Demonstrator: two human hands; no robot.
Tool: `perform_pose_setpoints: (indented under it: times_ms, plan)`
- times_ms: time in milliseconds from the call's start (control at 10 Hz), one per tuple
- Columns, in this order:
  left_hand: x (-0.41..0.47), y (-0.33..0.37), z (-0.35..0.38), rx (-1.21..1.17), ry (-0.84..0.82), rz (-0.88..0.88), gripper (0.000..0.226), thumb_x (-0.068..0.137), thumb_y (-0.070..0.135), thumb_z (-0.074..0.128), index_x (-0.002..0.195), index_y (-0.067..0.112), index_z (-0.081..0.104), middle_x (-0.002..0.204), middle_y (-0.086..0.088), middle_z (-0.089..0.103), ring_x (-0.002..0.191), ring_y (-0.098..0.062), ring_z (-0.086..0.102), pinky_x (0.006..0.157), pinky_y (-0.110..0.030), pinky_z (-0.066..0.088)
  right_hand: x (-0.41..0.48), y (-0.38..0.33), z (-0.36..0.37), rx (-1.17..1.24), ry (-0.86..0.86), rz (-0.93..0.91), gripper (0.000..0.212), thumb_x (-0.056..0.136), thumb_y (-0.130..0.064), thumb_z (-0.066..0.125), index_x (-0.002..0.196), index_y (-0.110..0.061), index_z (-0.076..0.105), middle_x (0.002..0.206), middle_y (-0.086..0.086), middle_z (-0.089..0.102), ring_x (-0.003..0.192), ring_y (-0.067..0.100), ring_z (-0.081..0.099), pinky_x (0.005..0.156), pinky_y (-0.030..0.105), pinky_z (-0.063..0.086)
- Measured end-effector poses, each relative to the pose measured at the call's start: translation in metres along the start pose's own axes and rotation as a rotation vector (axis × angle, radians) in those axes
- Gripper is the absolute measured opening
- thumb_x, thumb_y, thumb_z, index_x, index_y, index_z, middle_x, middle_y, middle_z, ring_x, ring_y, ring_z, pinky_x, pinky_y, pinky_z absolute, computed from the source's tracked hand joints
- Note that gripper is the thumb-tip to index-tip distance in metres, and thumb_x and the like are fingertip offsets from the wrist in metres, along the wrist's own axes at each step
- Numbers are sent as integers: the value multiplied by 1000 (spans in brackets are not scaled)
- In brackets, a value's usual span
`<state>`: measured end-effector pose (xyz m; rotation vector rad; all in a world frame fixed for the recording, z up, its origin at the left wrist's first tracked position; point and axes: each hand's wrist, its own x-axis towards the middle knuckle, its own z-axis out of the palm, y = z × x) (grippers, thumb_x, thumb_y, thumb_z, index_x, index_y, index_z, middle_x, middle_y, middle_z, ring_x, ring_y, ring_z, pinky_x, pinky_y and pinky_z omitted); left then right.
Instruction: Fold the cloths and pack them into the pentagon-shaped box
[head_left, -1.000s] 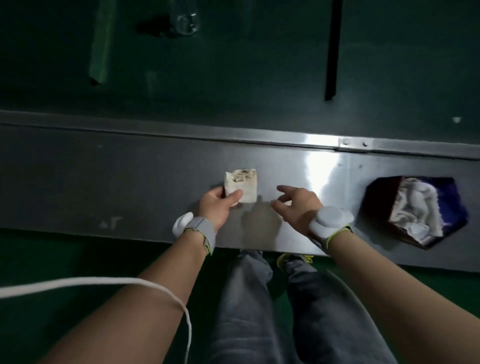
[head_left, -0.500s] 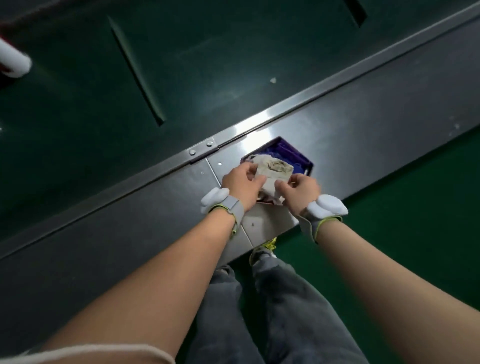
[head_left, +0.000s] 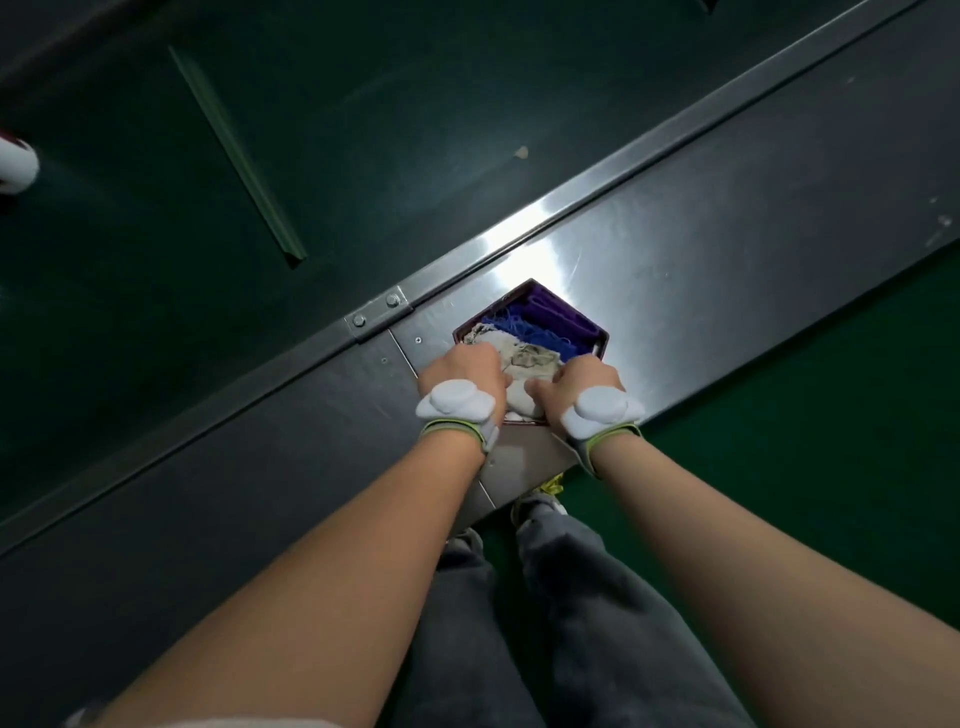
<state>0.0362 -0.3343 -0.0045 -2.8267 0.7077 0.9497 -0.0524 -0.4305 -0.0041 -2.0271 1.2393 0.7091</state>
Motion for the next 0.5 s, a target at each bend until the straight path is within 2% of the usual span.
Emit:
perform_pose_setpoints:
  times_ms: [100,200,300,400,500]
  plan:
    - [5,5,-3,77,5,42,23,83,31,63,66,19,53,86,-9,69,66,-27,54,55,-28,36,5,-5,-4,-47,6,10,36,78,-45,63,60,-17,52,60,-1,51,51,13,47,43,20,28]
    - [0,-3,-9,0,-67,89,22,85,36,59,83,14,64,95,-12,69,79,-31,63,57,-29,39,-4,-10,-14,-88,-14,-1,37,76,-50,63,61,-17,54,61,-2,54,53,12,48,43,20,27]
    - [-17,-16,-9,-99,-133,172,31,86,41,56,102,15,63,101,-14,68,89,-34,63,65,-31,43,-19,-6,-23,-111,-67,-17,38,75,-53,58,73,-16,61,73,3,61,61,18,55,45,22,31]
    - [-40,-36,-30,-261,-44,262,38,84,38,57,118,22,58,106,-13,69,96,-35,64,74,-34,48,-39,-21,-43,-120,-122,-40,44,82,-53,54,83,-12,67,80,6,68,70,23,63,49,24,41]
    - [-64,-60,-66,-255,5,298,42,83,42,55,122,27,54,115,-10,68,104,-34,62,83,-36,51,-77,-34,-61,-73,-141,-86,42,88,-43,51,89,-5,69,87,12,73,77,27,69,71,35,58]
